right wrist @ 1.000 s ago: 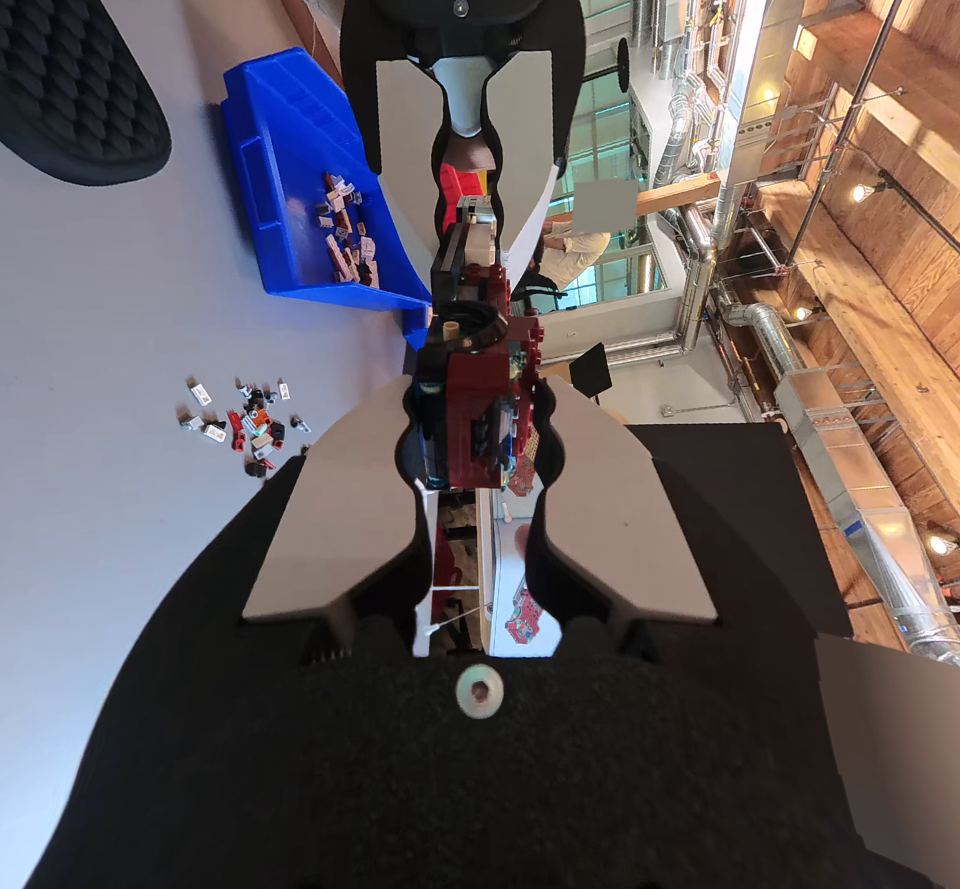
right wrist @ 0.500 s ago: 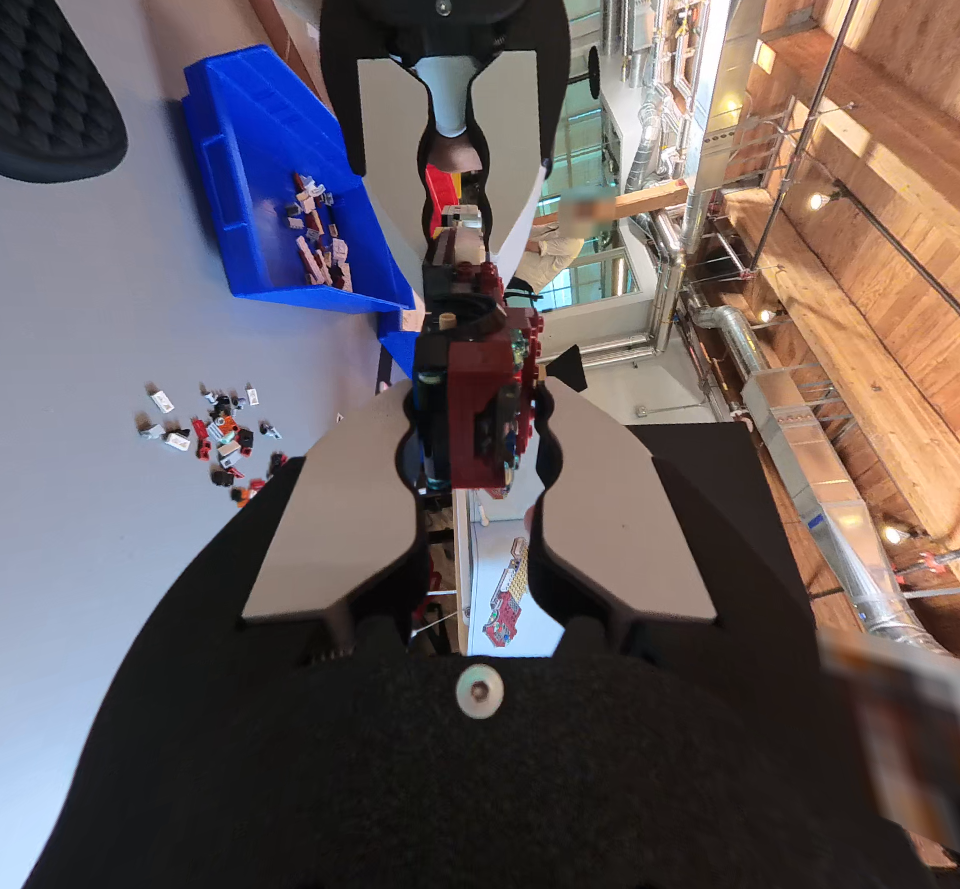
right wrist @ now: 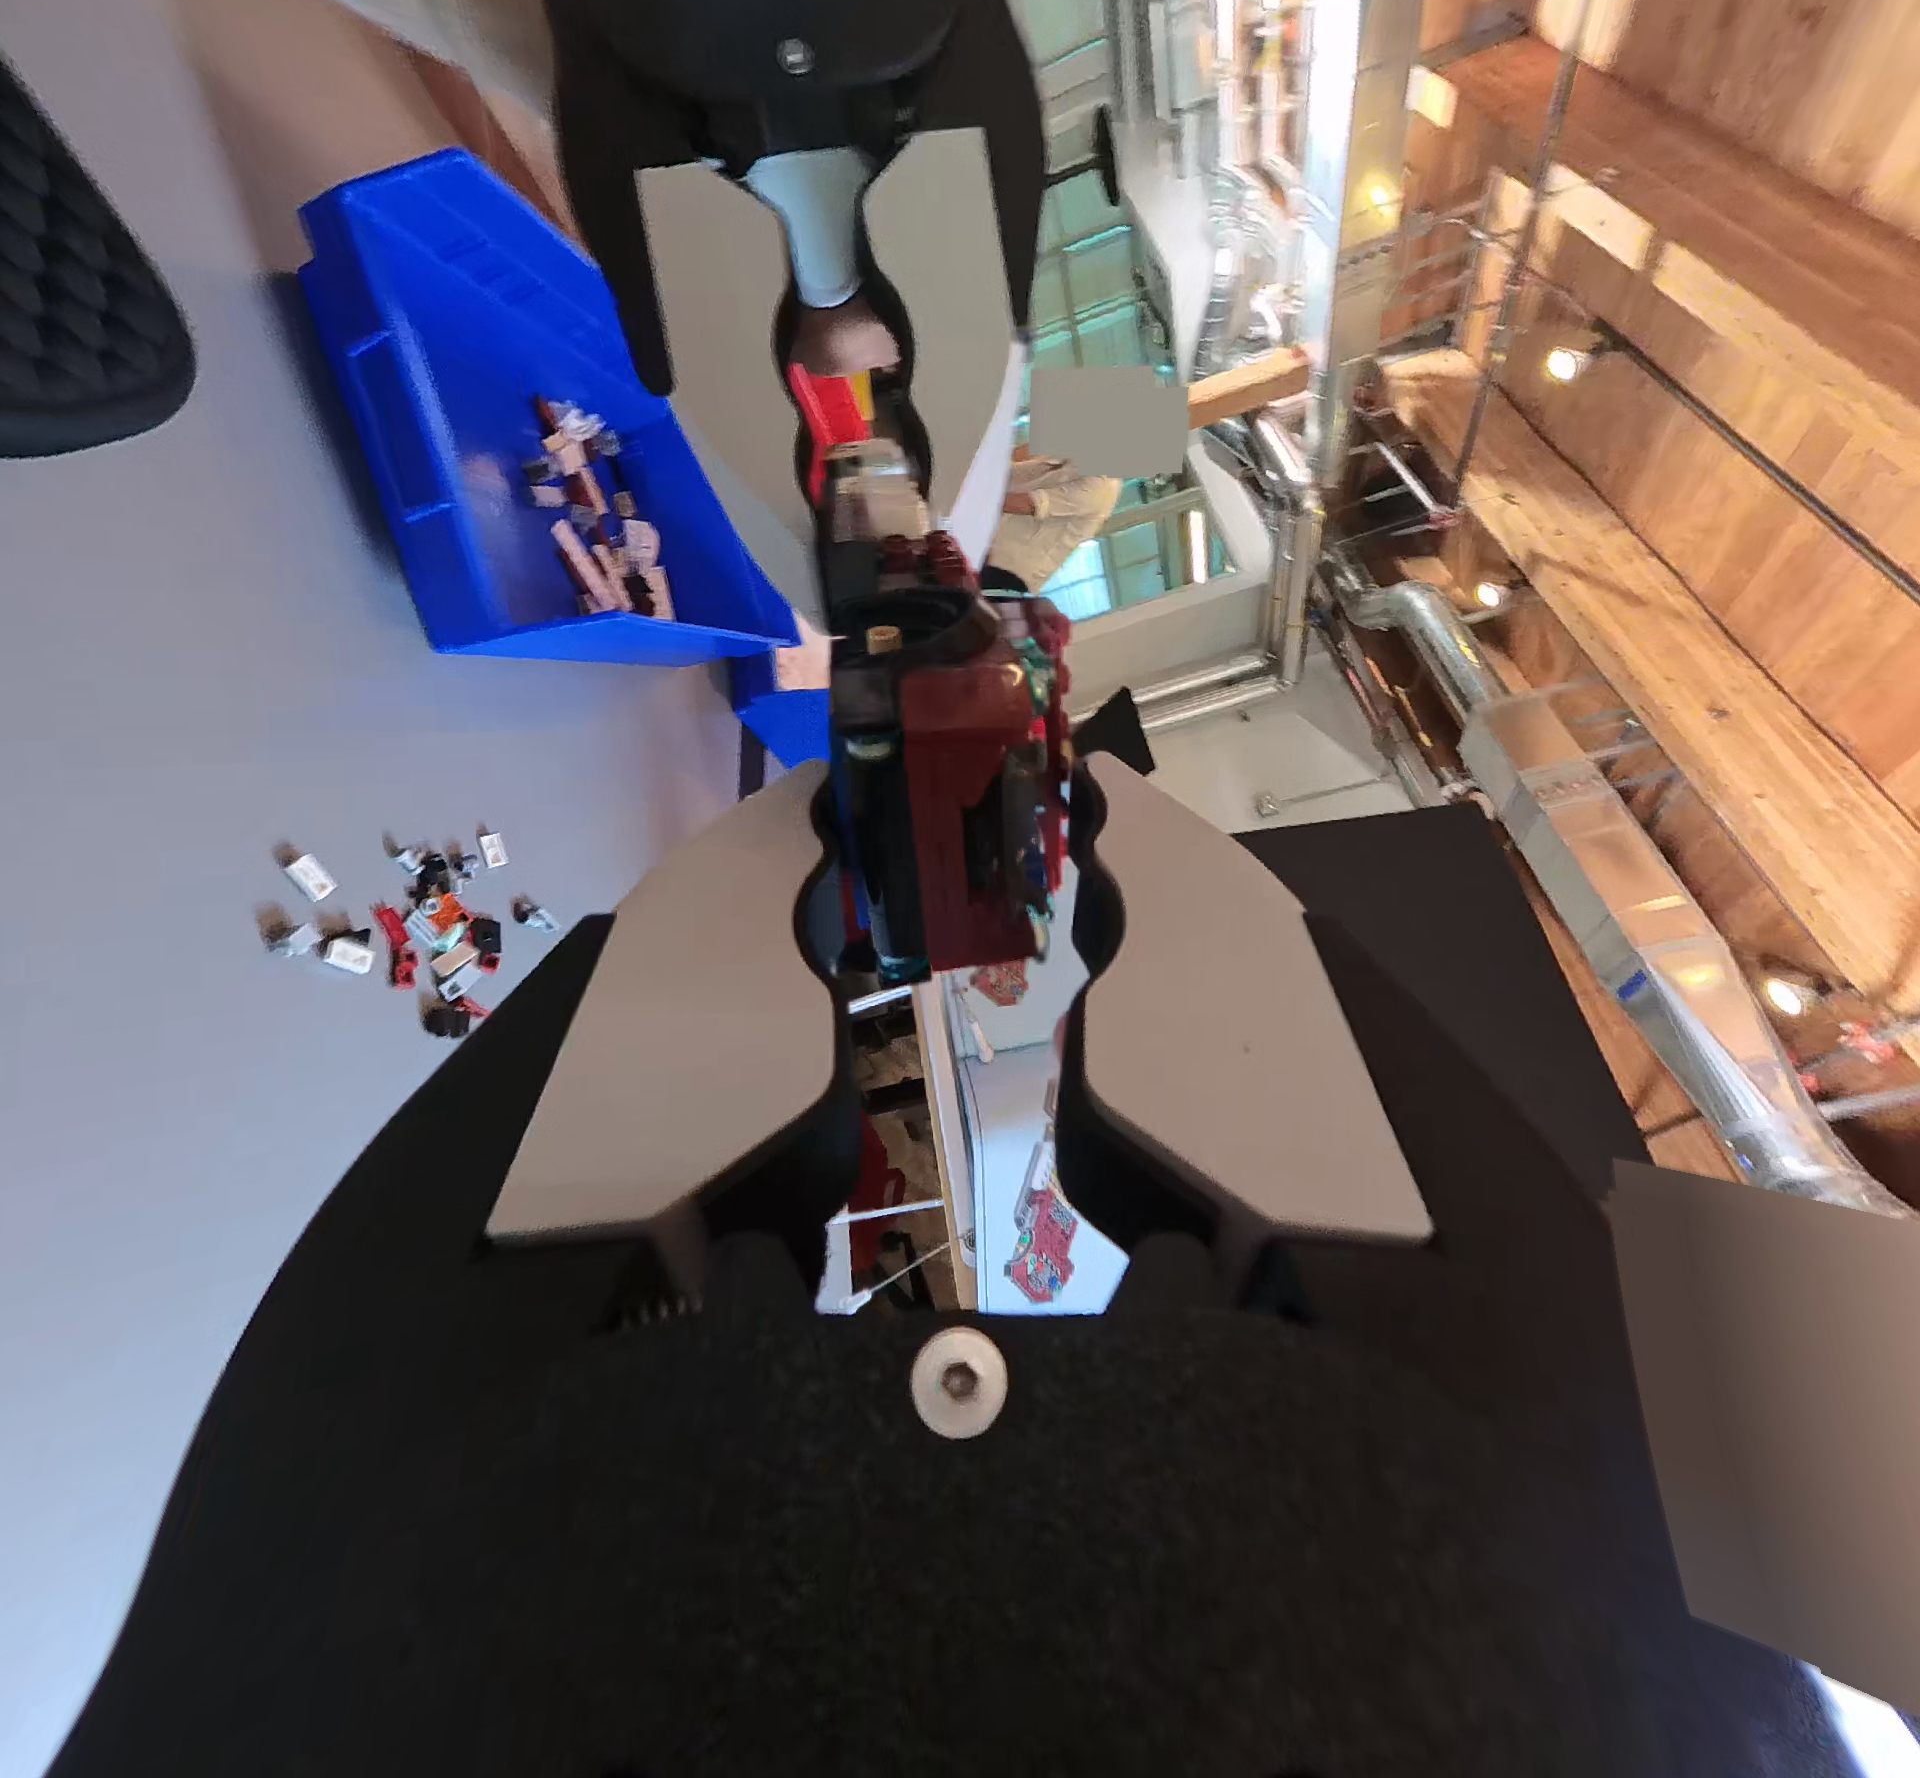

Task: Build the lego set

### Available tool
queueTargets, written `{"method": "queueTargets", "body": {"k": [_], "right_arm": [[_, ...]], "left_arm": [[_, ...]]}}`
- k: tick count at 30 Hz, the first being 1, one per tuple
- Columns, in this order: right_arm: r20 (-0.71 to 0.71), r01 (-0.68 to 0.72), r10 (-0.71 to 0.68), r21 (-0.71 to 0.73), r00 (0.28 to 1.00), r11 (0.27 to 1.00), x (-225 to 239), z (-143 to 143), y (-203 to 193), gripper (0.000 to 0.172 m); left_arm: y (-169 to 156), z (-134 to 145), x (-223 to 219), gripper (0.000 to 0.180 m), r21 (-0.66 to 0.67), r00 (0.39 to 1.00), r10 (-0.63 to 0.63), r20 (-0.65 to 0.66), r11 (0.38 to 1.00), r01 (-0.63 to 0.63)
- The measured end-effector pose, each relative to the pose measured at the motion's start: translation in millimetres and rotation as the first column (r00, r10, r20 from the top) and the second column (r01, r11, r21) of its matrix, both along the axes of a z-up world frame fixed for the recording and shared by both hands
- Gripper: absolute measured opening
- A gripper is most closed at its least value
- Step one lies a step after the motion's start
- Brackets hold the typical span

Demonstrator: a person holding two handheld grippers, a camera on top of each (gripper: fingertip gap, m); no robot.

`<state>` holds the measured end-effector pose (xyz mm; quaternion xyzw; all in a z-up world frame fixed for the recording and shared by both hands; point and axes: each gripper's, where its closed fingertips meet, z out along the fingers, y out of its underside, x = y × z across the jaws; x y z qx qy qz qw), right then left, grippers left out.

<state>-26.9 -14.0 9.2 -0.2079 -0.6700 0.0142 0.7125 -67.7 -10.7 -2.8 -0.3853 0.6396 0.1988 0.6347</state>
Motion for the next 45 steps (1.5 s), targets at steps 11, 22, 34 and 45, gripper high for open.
{"method": "queueTargets", "body": {"k": [11, 22, 34, 45], "right_arm": [[0.006, 0.050, -0.049, -0.037, 0.999, 0.998, 16.6, -33.4, 10.5, 0.055], [0.080, 0.099, -0.092, -0.089, 0.993, 0.991, 14.4, -54.6, 18.4, 0.044], [0.203, 0.415, -0.414, 0.041, 0.887, 0.909, 1.4, -69.8, 61.8, 0.044], [0.144, 0.332, -0.332, 0.022, 0.932, 0.943, -5.6, -42.8, 35.3, 0.045]], "left_arm": [[-0.9, -27.7, 14.7, 0.023, 0.005, 0.993, -0.105, 0.051, 0.994, 0.105], [24.1, -59.9, 28.0, 0.025, -0.077, 0.963, -0.173, 0.206, 0.978, 0.192], [45.2, -49.8, 44.3, 0.055, -0.064, 0.983, -0.054, 0.175, 0.996, 0.067], [21.8, -29.8, 43.0, 0.043, 0.037, 0.956, -0.208, 0.206, 0.978, 0.205]]}}
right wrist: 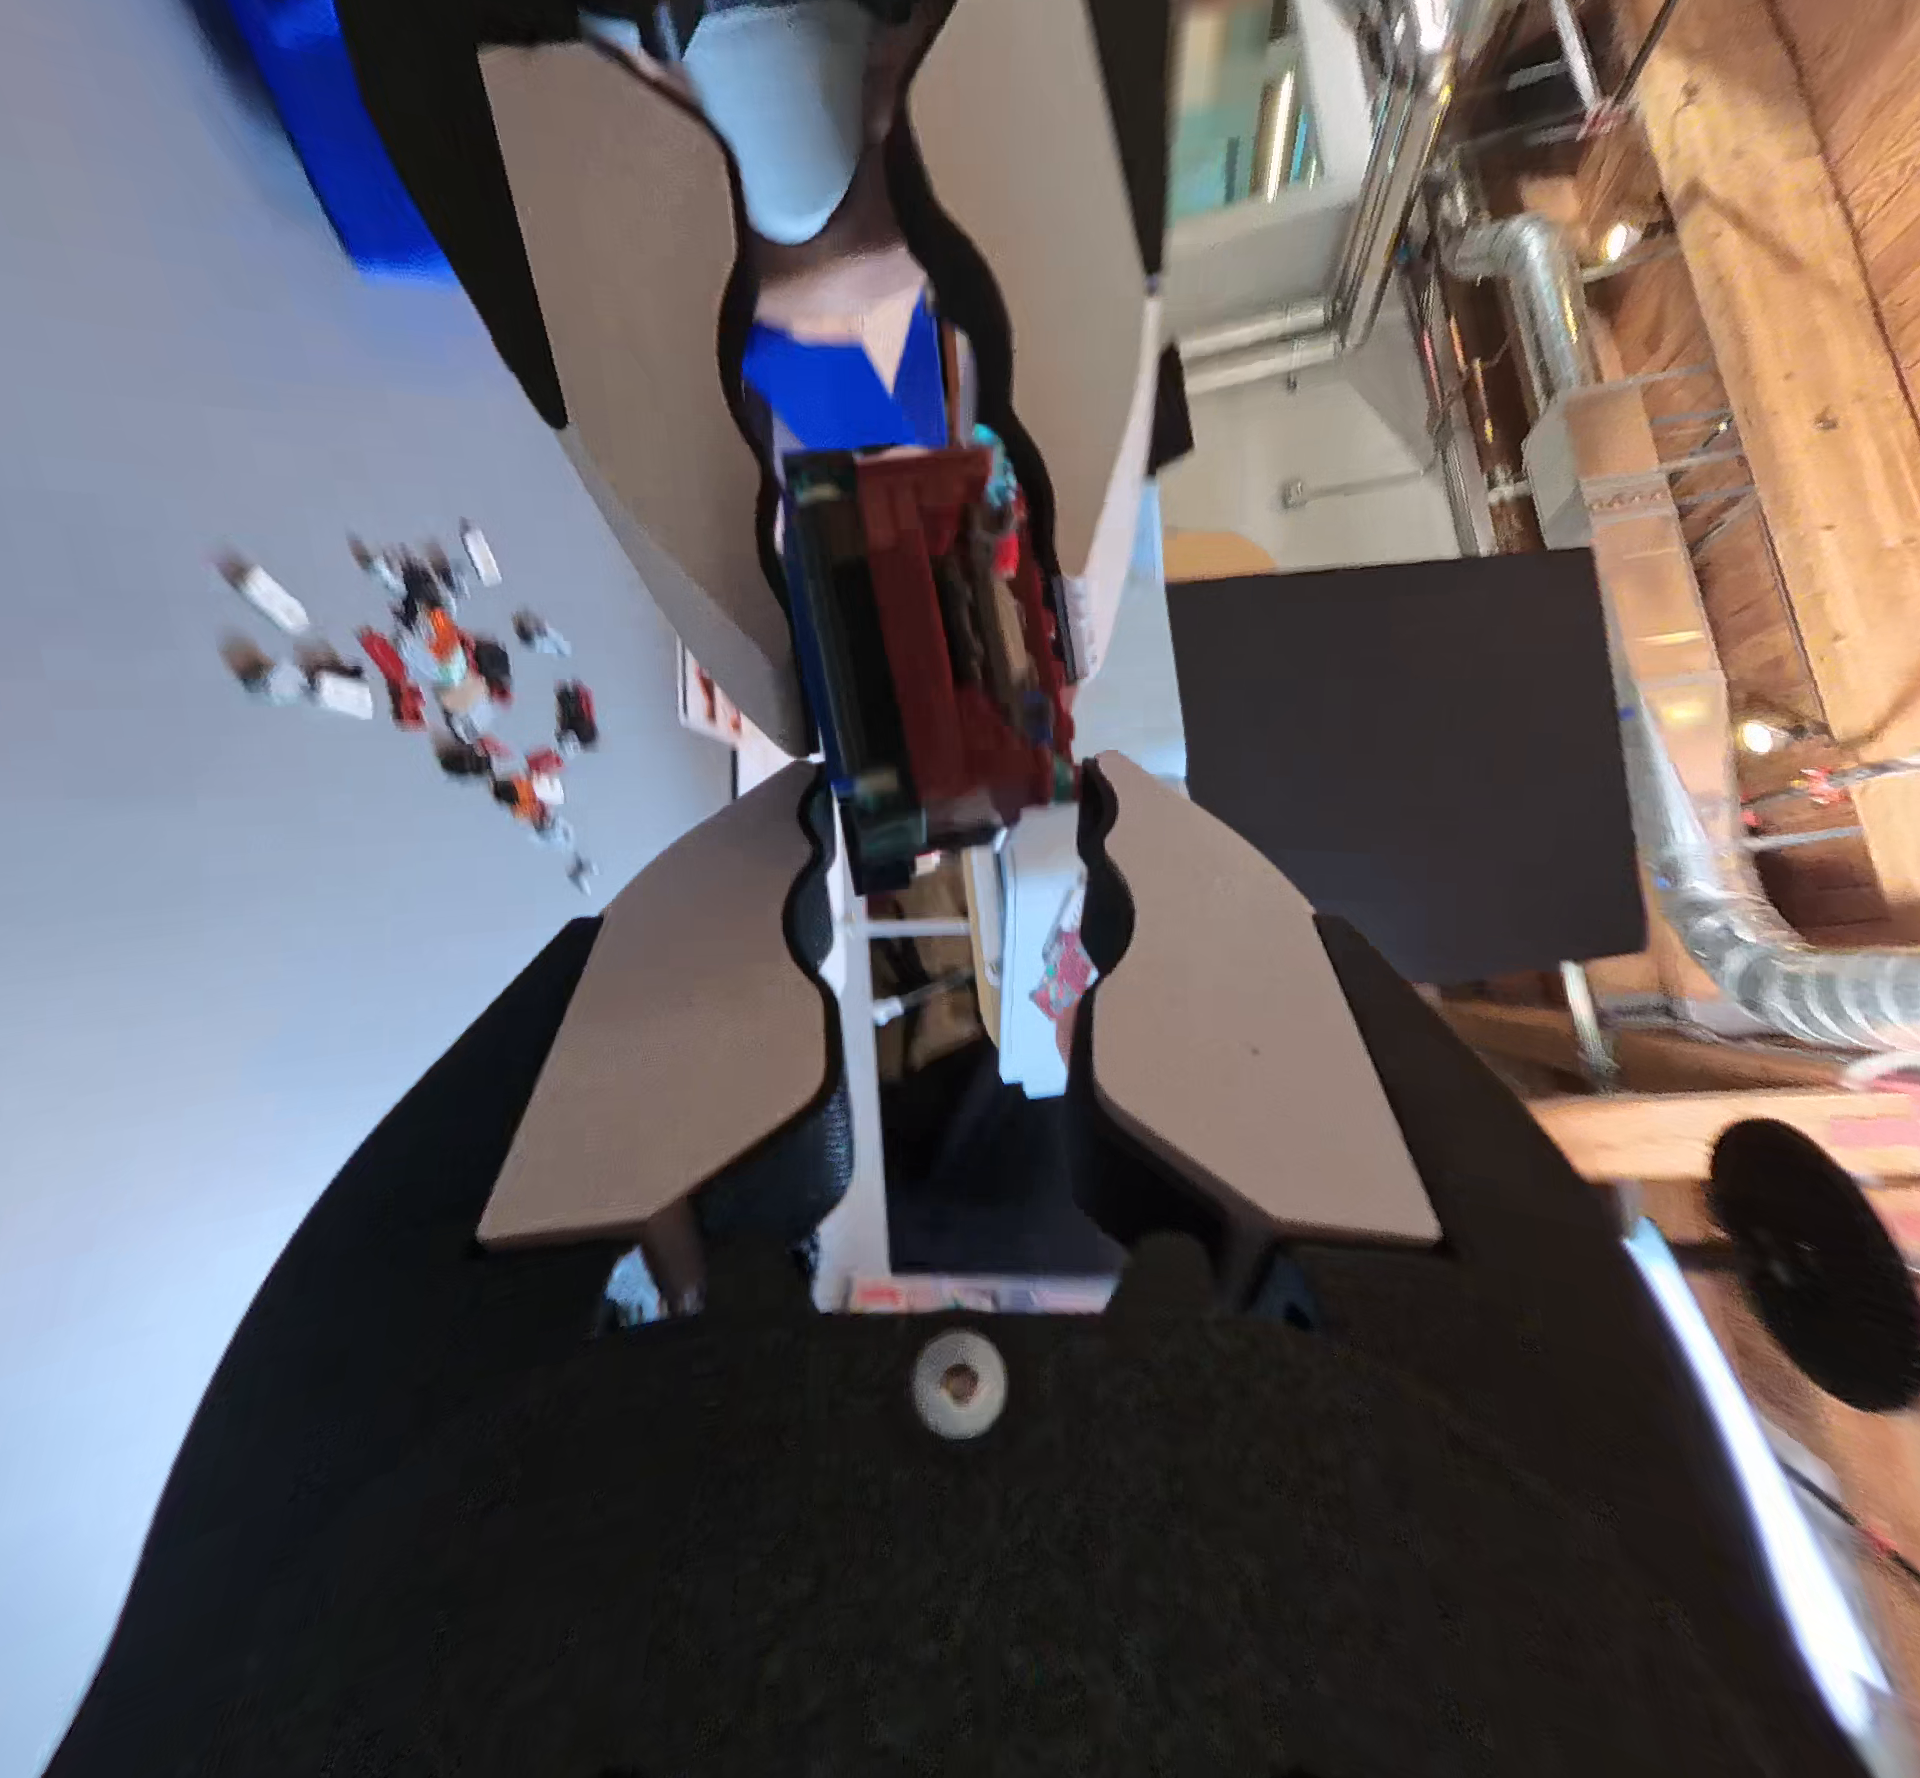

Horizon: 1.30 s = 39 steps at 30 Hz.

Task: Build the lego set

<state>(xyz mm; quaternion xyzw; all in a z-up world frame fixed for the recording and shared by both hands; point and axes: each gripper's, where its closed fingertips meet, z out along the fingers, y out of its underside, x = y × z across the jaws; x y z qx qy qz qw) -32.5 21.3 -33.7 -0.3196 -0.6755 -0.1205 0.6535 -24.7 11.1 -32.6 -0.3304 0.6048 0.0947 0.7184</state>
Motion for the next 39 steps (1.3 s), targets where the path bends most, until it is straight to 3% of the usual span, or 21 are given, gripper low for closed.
{"method": "queueTargets", "body": {"k": [3, 5, 10, 13, 19, 22, 30, 34, 35, 37, 39], "right_arm": [[-0.129, -0.227, 0.207, -0.165, 0.970, 0.960, 3.0, 17.7, -21.3, 0.050], [-0.195, -0.357, 0.322, -0.188, 0.927, 0.915, 4.5, 29.3, -35.8, 0.049], [-0.229, -0.488, 0.440, -0.245, 0.869, 0.838, -3.6, 39.9, -60.7, 0.048], [-0.215, -0.512, 0.468, -0.256, 0.857, 0.820, -7.4, 41.4, -67.5, 0.044], [-0.226, -0.543, 0.495, -0.305, 0.839, 0.782, -6.6, 42.0, -73.6, 0.047], [-0.236, -0.555, 0.503, -0.308, 0.832, 0.773, -5.3, 41.8, -75.5, 0.040], [-0.246, -0.532, 0.473, -0.333, 0.846, 0.778, -6.1, 38.2, -73.7, 0.038], [-0.240, -0.511, 0.453, -0.335, 0.858, 0.791, -5.2, 39.9, -69.6, 0.040], [-0.230, -0.500, 0.446, -0.333, 0.865, 0.799, -2.0, 38.8, -64.7, 0.047], [-0.212, -0.475, 0.425, -0.374, 0.880, 0.797, 5.1, 27.7, -51.4, 0.057], [-0.219, -0.463, 0.408, -0.389, 0.886, 0.797, 4.8, 14.6, -42.9, 0.052]], "left_arm": [[-17.1, 15.7, -3.4, 0.043, -0.073, 0.987, -0.118, 0.107, 0.989, 0.126], [-28.2, 23.9, -4.1, 0.043, -0.123, 0.964, -0.198, 0.175, 0.967, 0.221], [-48.1, 38.1, -5.8, 0.043, -0.189, 0.895, -0.332, 0.297, 0.899, 0.396], [-53.8, 41.1, -8.9, 0.042, -0.211, 0.871, -0.367, 0.327, 0.870, 0.446], [-57.4, 38.6, -8.4, 0.042, -0.240, 0.878, -0.374, 0.298, 0.861, 0.448], [-58.3, 35.7, -5.7, 0.042, -0.248, 0.880, -0.380, 0.286, 0.858, 0.450], [-56.5, 31.0, -6.9, 0.043, -0.272, 0.875, -0.385, 0.294, 0.844, 0.463], [-56.3, 33.4, -9.1, 0.042, -0.272, 0.870, -0.382, 0.310, 0.842, 0.467], [-56.5, 35.0, -10.7, 0.042, -0.265, 0.866, -0.384, 0.320, 0.841, 0.471], [-57.4, 39.4, -15.4, 0.043, -0.266, 0.852, -0.387, 0.353, 0.832, 0.488], [-58.6, 40.8, -16.5, 0.043, -0.266, 0.843, -0.392, 0.369, 0.825, 0.499]]}}
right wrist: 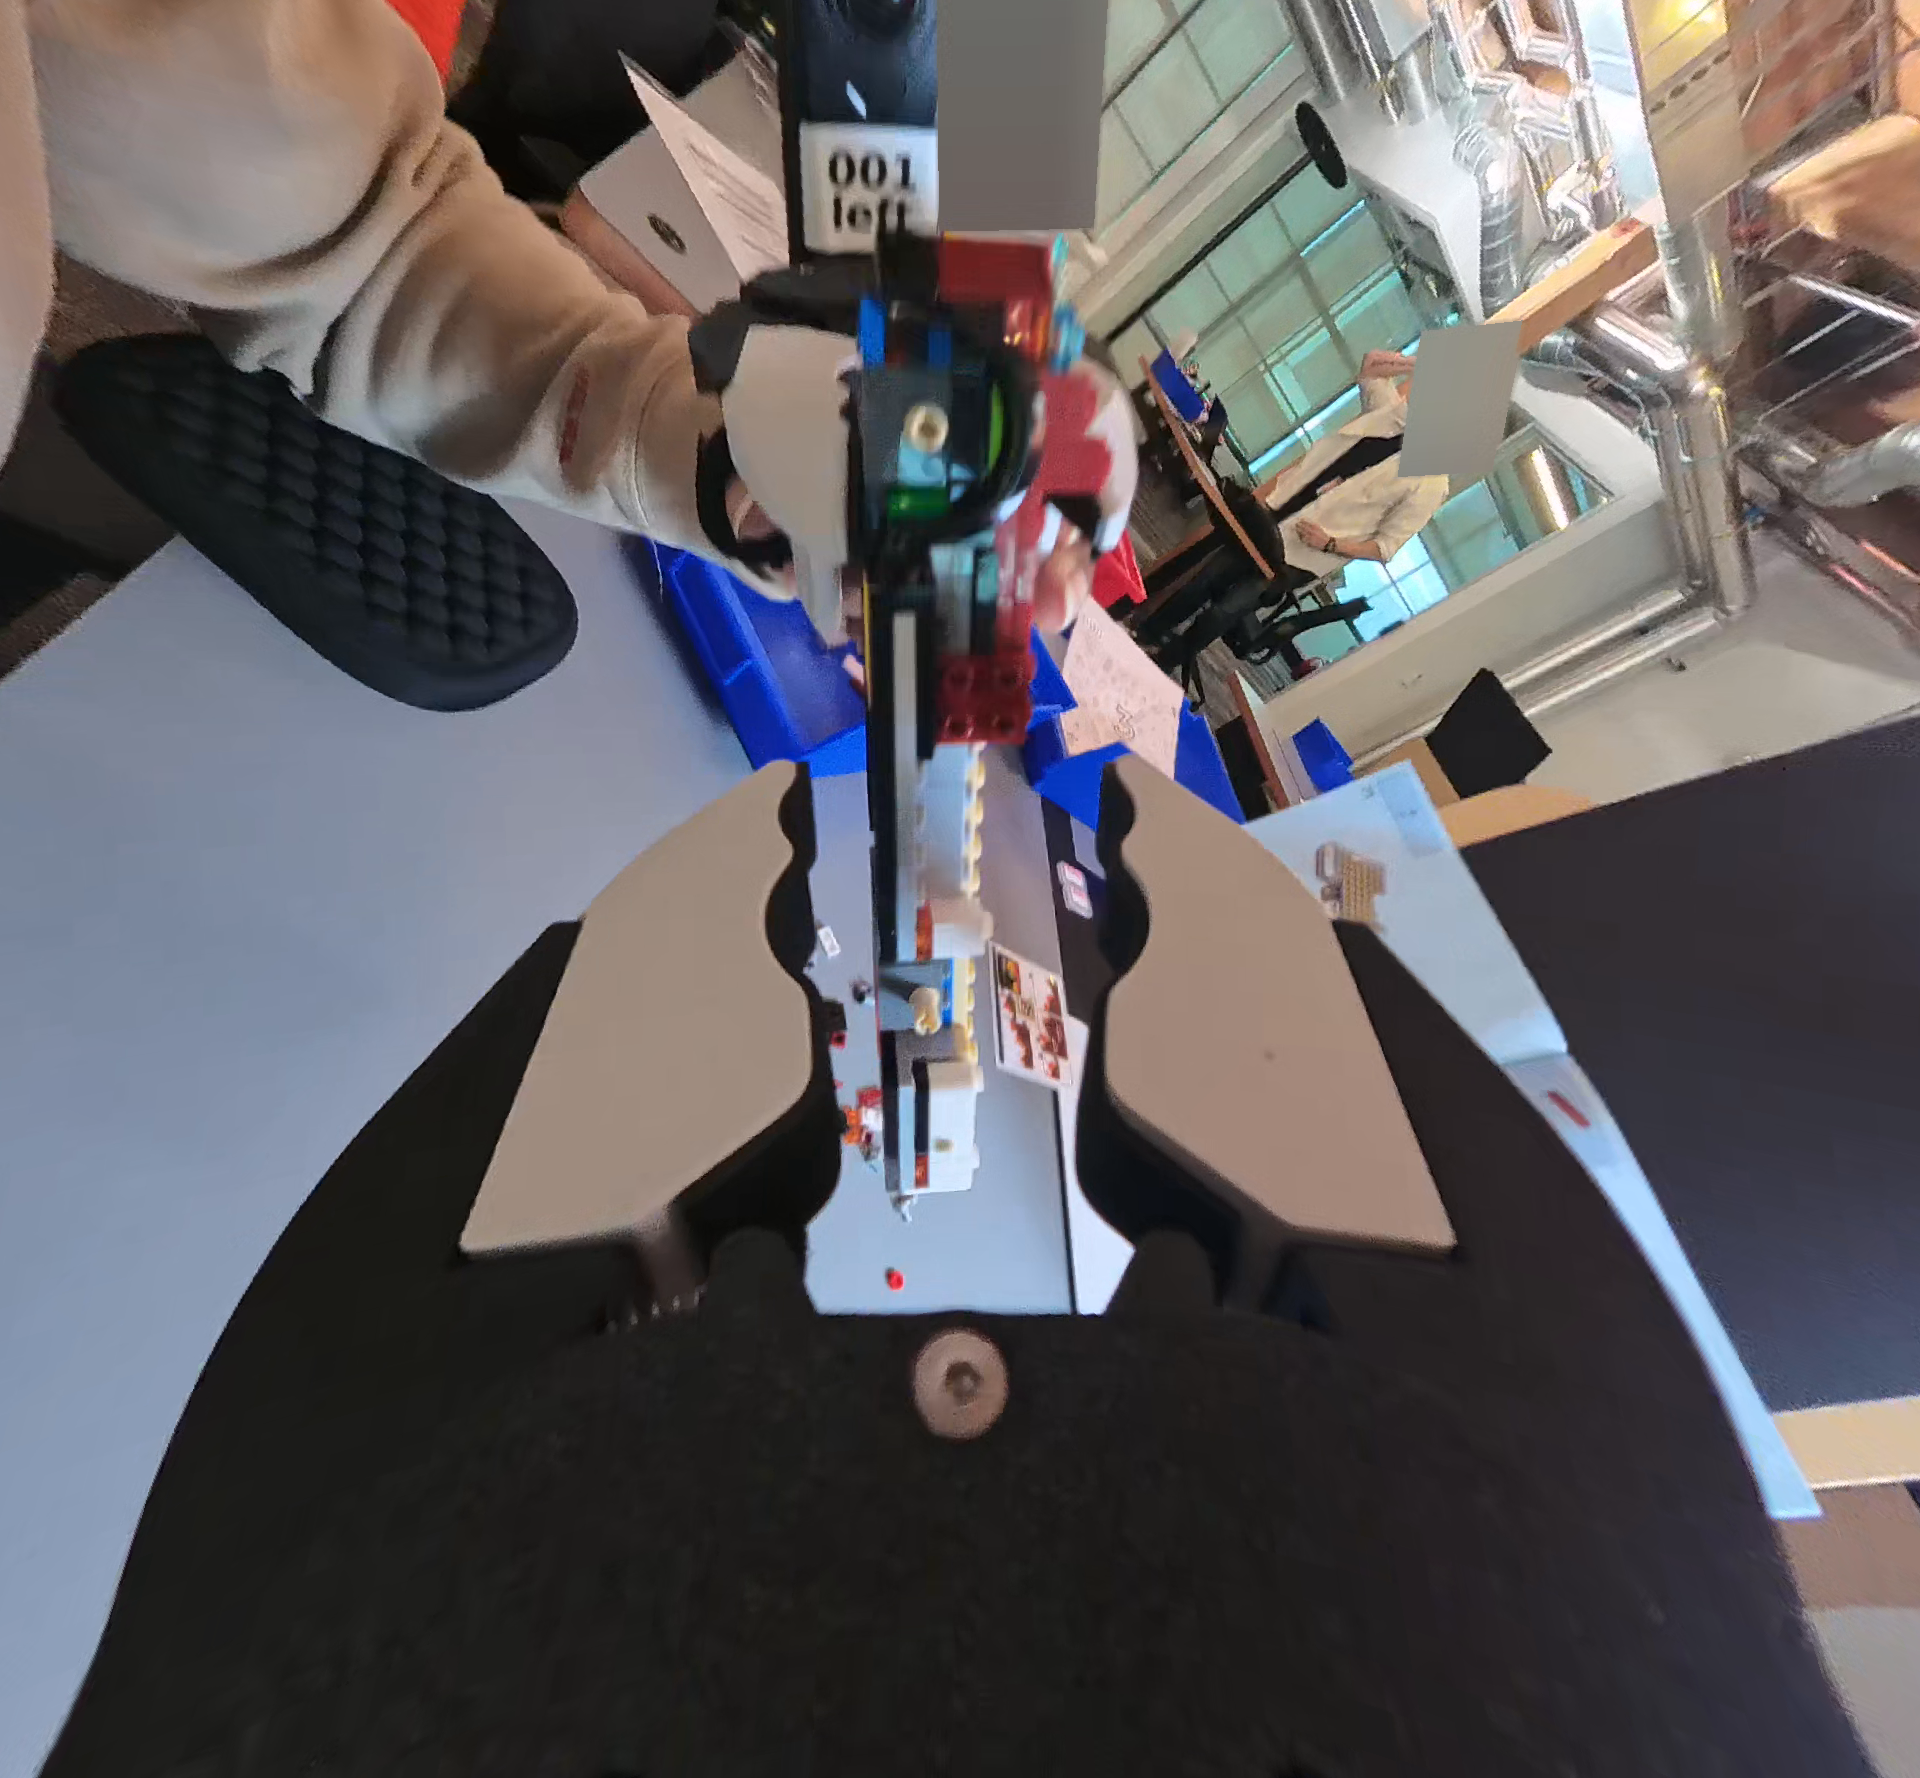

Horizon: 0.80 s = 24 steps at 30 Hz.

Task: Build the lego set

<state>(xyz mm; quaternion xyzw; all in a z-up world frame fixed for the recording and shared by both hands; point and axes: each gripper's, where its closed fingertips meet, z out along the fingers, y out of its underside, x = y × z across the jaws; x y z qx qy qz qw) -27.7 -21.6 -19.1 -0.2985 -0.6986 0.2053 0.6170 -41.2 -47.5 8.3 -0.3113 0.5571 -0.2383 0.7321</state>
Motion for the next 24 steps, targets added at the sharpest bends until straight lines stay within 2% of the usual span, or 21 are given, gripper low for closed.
{"method": "queueTargets", "body": {"k": [4, 7, 9, 11, 13, 15, 17, 19, 21, 24], "right_arm": [[0.025, 0.088, -0.090, 0.081, 0.996, 0.993, -6.2, -13.7, 11.2, 0.021], [0.043, 0.157, -0.160, 0.065, 0.986, 0.986, -4.5, -15.6, 19.1, 0.021], [0.062, 0.250, -0.256, 0.082, 0.965, 0.965, 0.7, -20.7, 33.6, 0.021], [0.105, 0.366, -0.384, 0.153, 0.917, 0.918, 12.0, -35.3, 53.3, 0.021], [0.130, 0.452, -0.492, 0.249, 0.861, 0.856, 24.1, -58.8, 68.6, 0.021], [0.155, 0.512, -0.571, 0.299, 0.806, 0.805, 31.7, -90.2, 77.9, 0.021], [0.169, 0.534, -0.616, 0.358, 0.769, 0.766, 35.8, -121.2, 81.6, 0.021], [0.179, 0.539, -0.635, 0.387, 0.752, 0.748, 37.3, -146.0, 80.5, 0.021], [0.163, 0.542, -0.648, 0.419, 0.744, 0.728, 38.2, -161.3, 79.8, 0.020], [0.163, 0.508, -0.634, 0.465, 0.756, 0.725, 39.2, -177.8, 78.8, 0.020]], "left_arm": [[3.3, -0.9, 3.1, 0.043, -0.006, 1.000, -0.001, 0.018, 1.000, 0.001], [13.0, -4.0, -0.1, 0.043, -0.057, 1.000, 0.022, 0.020, 0.998, -0.020], [31.5, -11.2, -4.0, 0.049, -0.189, 0.997, 0.076, 0.002, 0.979, -0.074], [47.2, -25.6, -10.4, 0.058, -0.344, 0.993, 0.116, -0.030, 0.931, -0.119], [61.5, -51.1, -16.1, 0.060, -0.499, 0.980, 0.175, -0.091, 0.844, -0.197], [68.4, -89.3, -16.7, 0.065, -0.638, 0.964, 0.196, -0.182, 0.722, -0.267], [64.2, -130.2, -11.5, 0.078, -0.759, 0.959, 0.141, -0.245, 0.588, -0.280], [65.5, -164.8, -10.4, 0.083, -0.824, 0.948, 0.135, -0.289, 0.469, -0.318], [67.9, -187.0, -10.6, 0.082, -0.863, 0.942, 0.145, -0.303, 0.378, -0.336], [74.6, -212.8, -14.3, 0.083, -0.875, 0.921, 0.163, -0.354, 0.290, -0.387]]}}
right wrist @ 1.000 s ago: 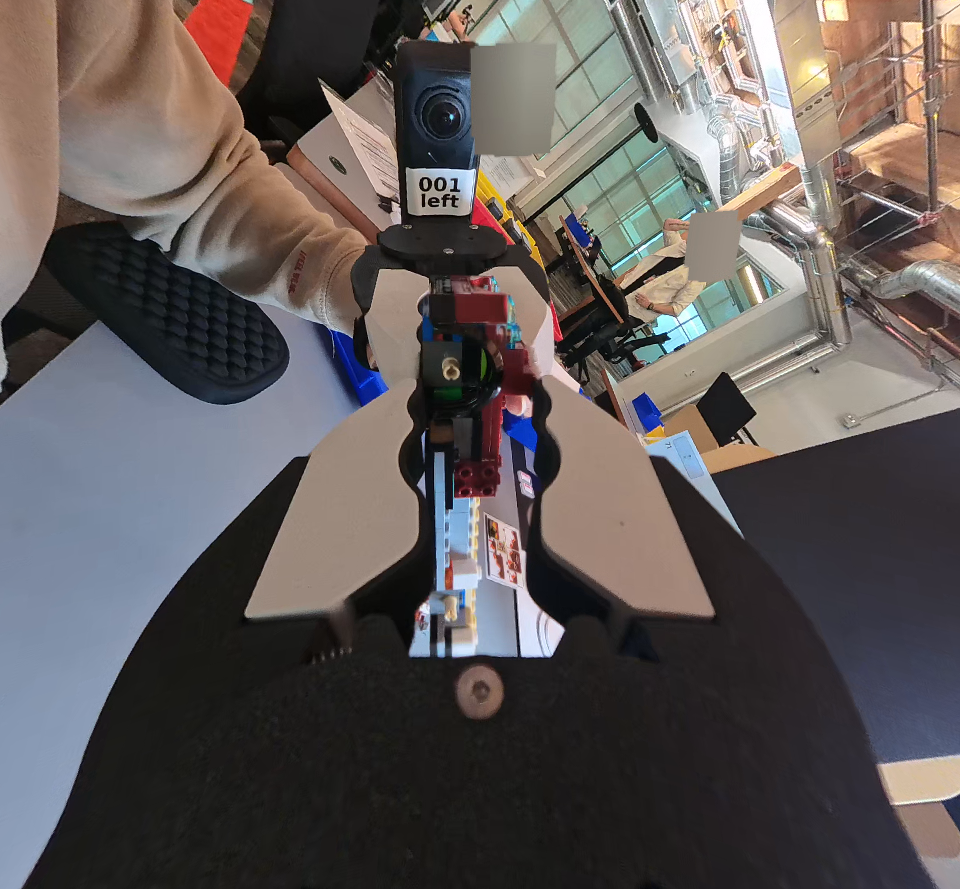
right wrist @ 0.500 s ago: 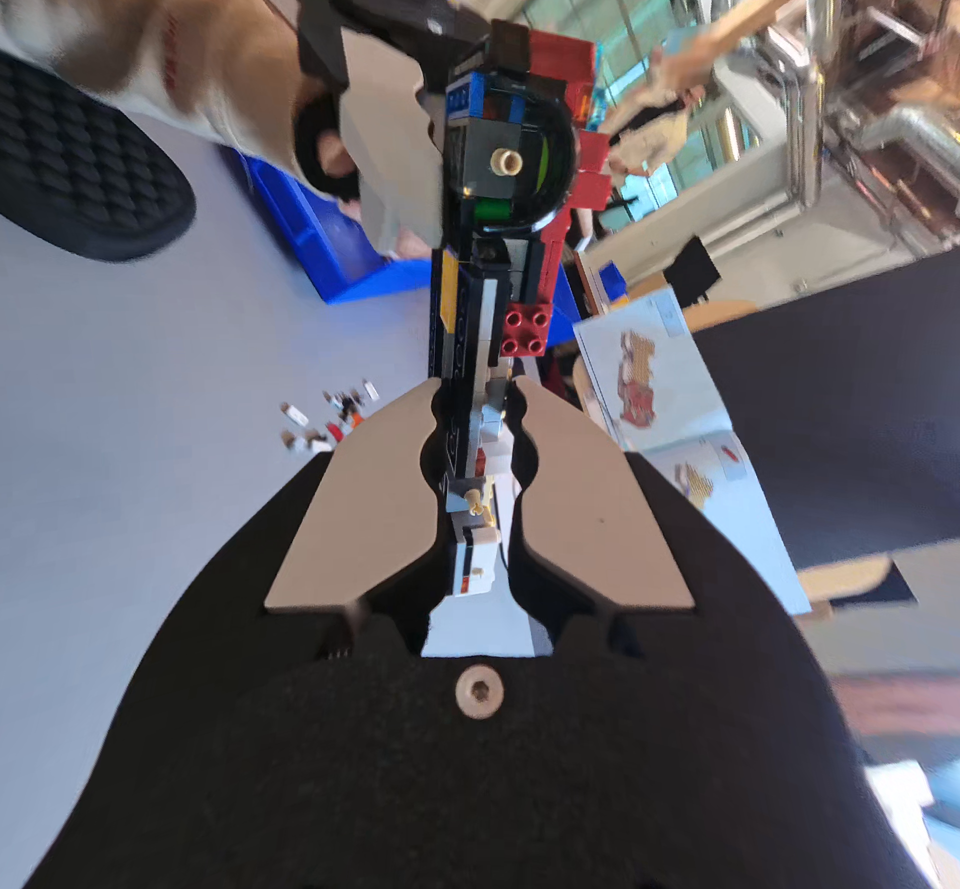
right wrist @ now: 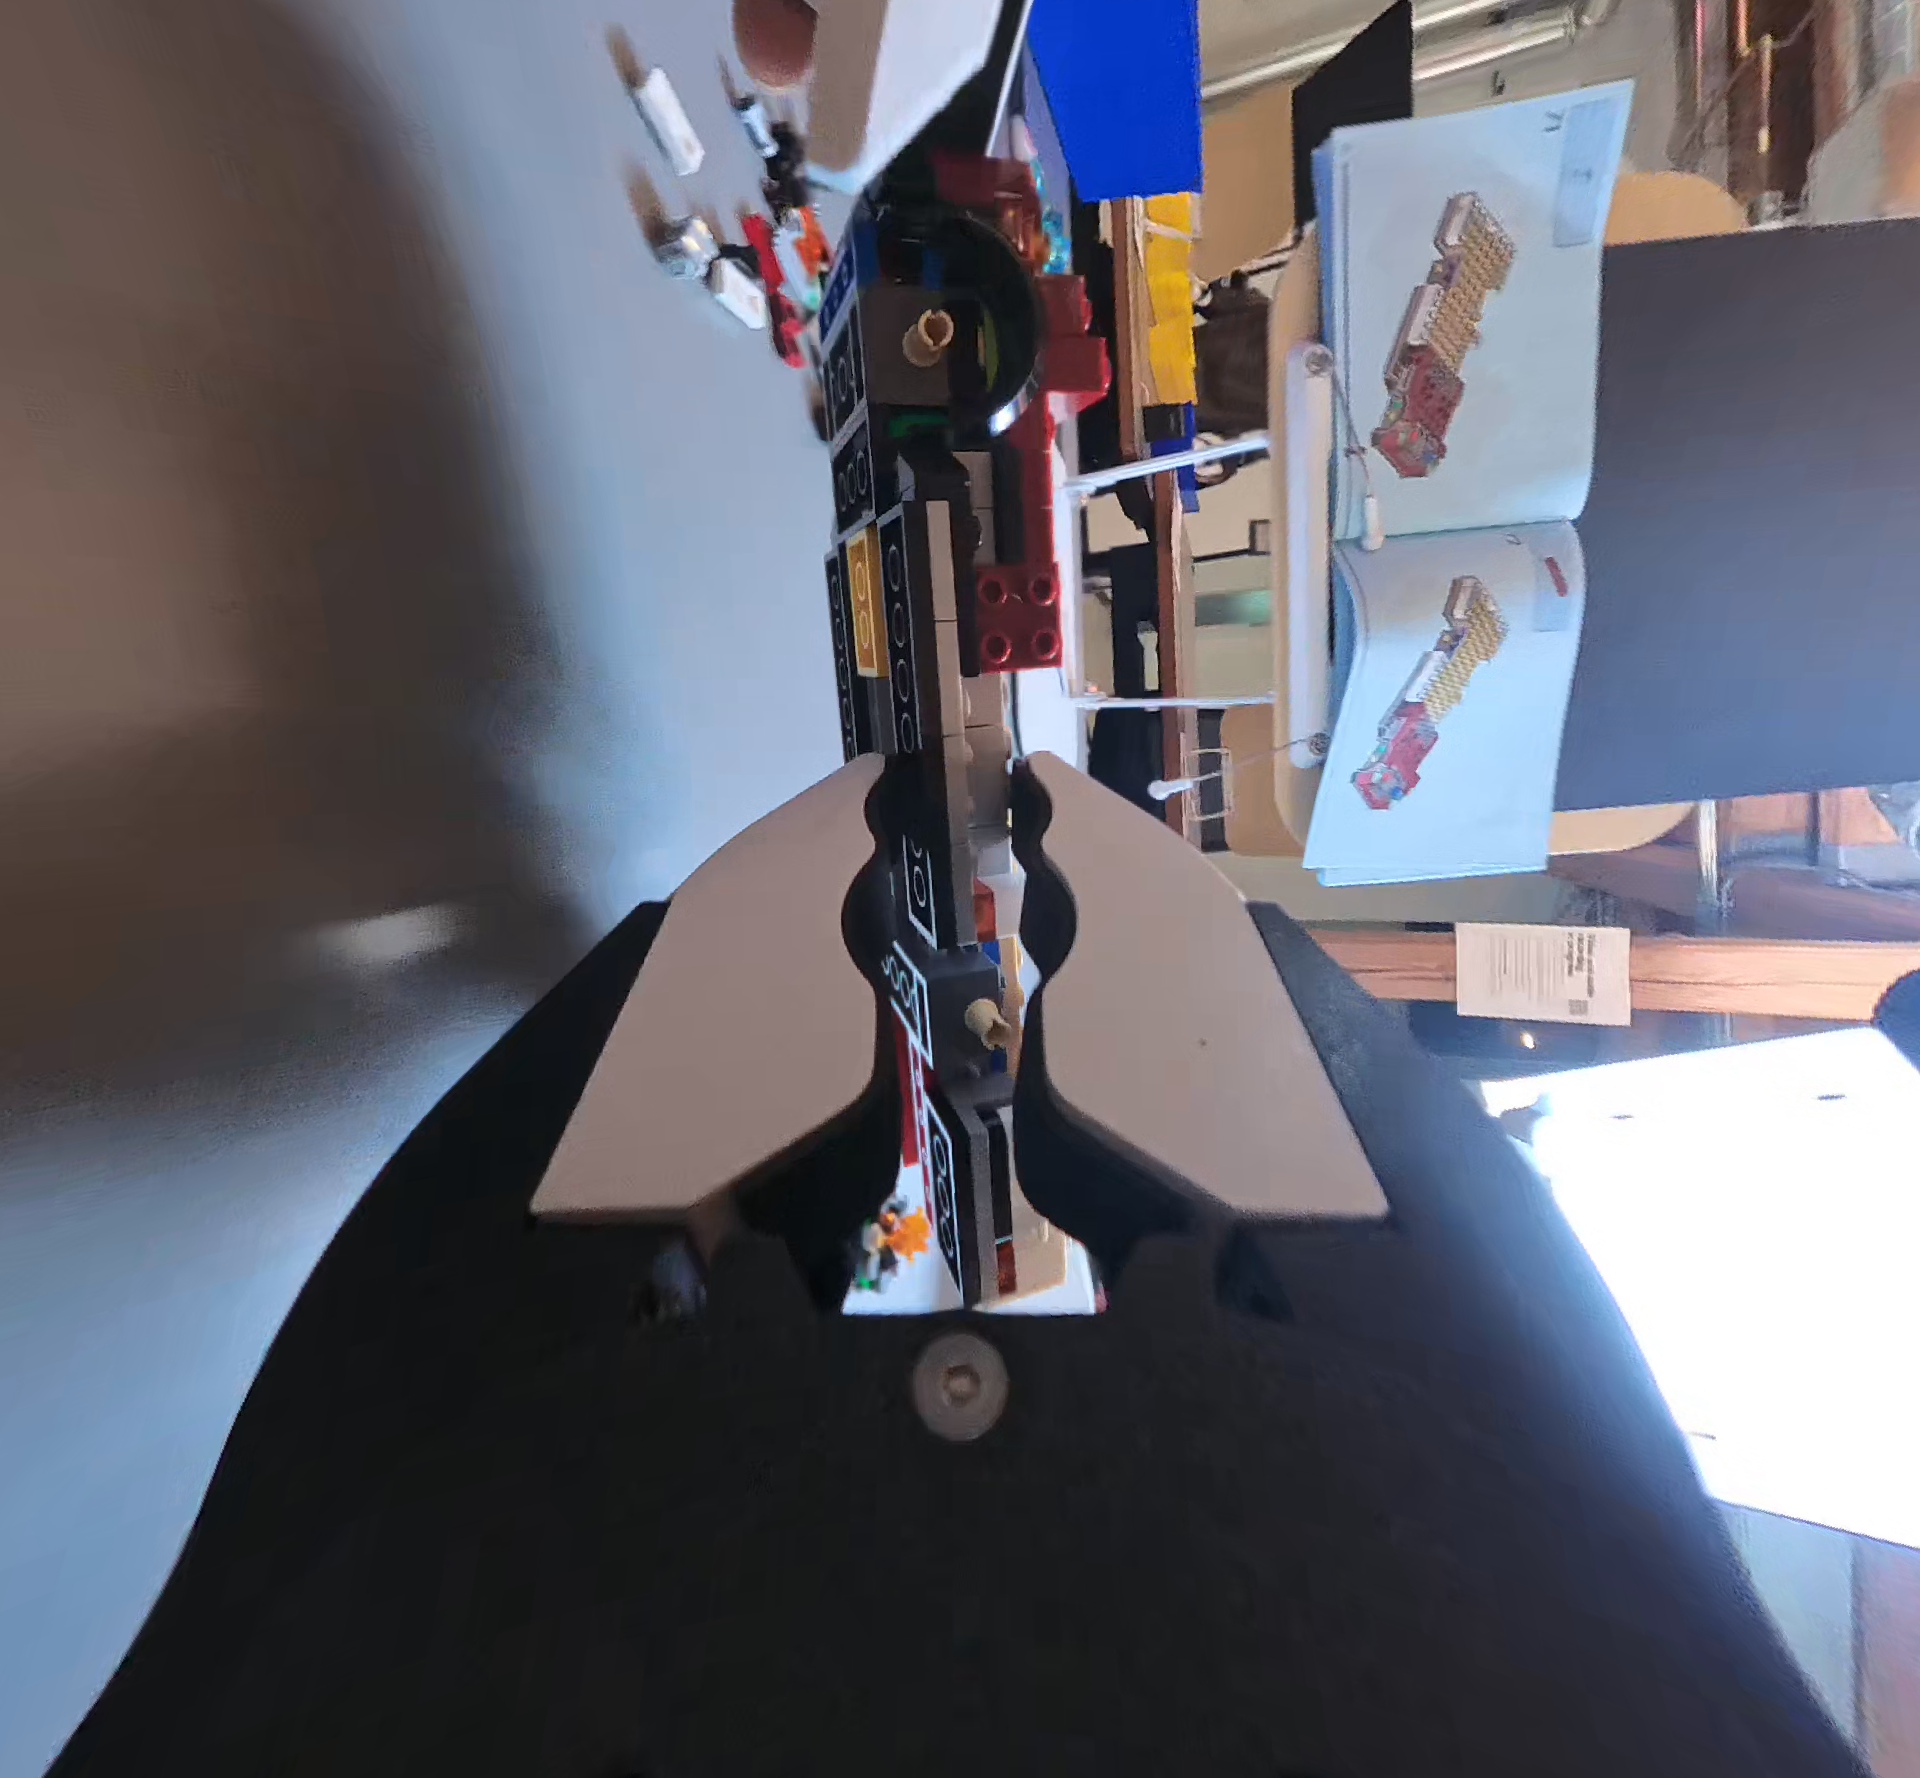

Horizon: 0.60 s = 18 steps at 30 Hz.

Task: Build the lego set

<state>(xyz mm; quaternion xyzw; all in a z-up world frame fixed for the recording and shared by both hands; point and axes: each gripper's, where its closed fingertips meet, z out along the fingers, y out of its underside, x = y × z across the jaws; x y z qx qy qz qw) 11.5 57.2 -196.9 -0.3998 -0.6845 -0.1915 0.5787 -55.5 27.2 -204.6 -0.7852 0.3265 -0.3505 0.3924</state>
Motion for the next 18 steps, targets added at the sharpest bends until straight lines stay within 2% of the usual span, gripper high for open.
{"method": "queueTargets", "body": {"k": [4, 6, 9, 12, 13, 15, 18], "right_arm": [[0.038, -0.060, 0.059, 0.031, 0.998, 0.998, -2.1, -18.5, -5.7, 0.020], [0.049, -0.080, 0.080, 0.015, 0.996, 0.997, -4.6, -27.9, -9.4, 0.020], [0.050, -0.071, 0.072, -0.013, 0.996, 0.997, -5.2, -32.5, -10.0, 0.022], [0.057, -0.037, 0.047, -0.160, 0.997, 0.986, -0.9, -35.8, -14.6, 0.049], [0.033, -0.038, 0.047, -0.236, 0.998, 0.971, -0.1, -36.1, -20.6, 0.053], [-0.101, -0.064, 0.026, -0.405, 0.995, 0.912, -0.6, -28.0, -33.0, 0.052], [-0.321, -0.106, -0.130, -0.623, 0.938, 0.775, 2.0, -4.7, -31.8, 0.047]], "left_arm": [[-1.3, -25.4, 2.5, 0.075, -0.102, 0.998, -0.029, -0.060, 0.995, 0.023], [-5.5, -34.0, 5.9, 0.059, -0.112, 0.994, -0.066, -0.089, 0.992, 0.056], [-4.1, -41.8, 4.8, 0.059, -0.056, 0.984, -0.063, -0.168, 0.997, 0.054], [3.5, -45.2, -1.5, 0.058, 0.071, 0.959, -0.023, -0.281, 0.997, 0.044], [4.1, -47.5, -3.3, 0.058, 0.102, 0.947, -0.021, -0.321, 0.993, 0.056], [4.9, -49.3, -4.6, 0.058, 0.150, 0.930, -0.017, -0.367, 0.986, 0.077], [13.2, -53.4, -9.9, 0.059, 0.243, 0.892, 0.039, -0.450, 0.967, 0.080]]}}
